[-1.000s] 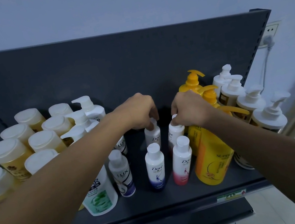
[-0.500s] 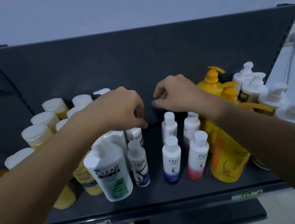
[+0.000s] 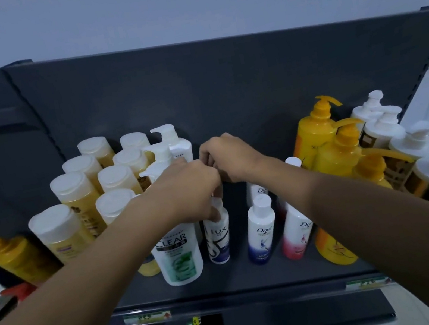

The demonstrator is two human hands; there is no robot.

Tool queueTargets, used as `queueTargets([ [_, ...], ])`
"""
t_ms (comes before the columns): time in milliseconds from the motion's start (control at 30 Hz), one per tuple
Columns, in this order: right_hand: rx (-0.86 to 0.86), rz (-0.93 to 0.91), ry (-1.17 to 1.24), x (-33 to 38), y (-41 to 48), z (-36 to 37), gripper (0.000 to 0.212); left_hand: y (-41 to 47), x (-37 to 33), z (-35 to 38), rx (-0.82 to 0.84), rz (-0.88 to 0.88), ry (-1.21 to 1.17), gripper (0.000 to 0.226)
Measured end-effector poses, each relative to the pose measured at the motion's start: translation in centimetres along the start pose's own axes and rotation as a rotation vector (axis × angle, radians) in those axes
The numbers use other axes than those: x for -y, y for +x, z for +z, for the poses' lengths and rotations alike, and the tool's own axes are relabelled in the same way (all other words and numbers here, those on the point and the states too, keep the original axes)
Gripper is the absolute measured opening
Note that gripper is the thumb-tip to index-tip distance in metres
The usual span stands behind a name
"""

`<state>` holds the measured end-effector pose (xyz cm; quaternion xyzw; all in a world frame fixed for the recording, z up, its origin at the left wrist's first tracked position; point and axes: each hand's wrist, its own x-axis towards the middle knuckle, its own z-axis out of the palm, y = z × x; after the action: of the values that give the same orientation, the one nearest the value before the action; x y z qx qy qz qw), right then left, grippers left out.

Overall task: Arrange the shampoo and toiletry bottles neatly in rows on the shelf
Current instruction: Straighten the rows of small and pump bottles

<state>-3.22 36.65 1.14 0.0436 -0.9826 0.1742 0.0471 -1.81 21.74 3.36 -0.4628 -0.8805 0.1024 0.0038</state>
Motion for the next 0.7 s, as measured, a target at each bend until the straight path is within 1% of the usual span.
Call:
queueTargets([
  [100, -0.031, 0.016, 0.034, -0.2, -0.2, -0.1, 0.021, 0.2, -0.2, 0.0, -0.001, 0.010, -0.016, 0.042],
  [233, -0.035, 0.037, 0.097, -1.3, -0.5, -0.6, 0.011, 0.7, -0.3, 0.1, -0.016, 0.019, -0.044, 0.042],
  [467, 0.017, 0.046, 0.021, -2.7, -1.0, -1.2, 0.017, 0.9, -0.7, -0.2, -0.014, 0.037, -0.102, 0.041],
  [700, 0.031, 0.051, 0.012, -3.6, -1.8, -1.6, 0.015, 1.2, -1.4, -0.5, -0.006, 0.028, -0.146, 0.038],
])
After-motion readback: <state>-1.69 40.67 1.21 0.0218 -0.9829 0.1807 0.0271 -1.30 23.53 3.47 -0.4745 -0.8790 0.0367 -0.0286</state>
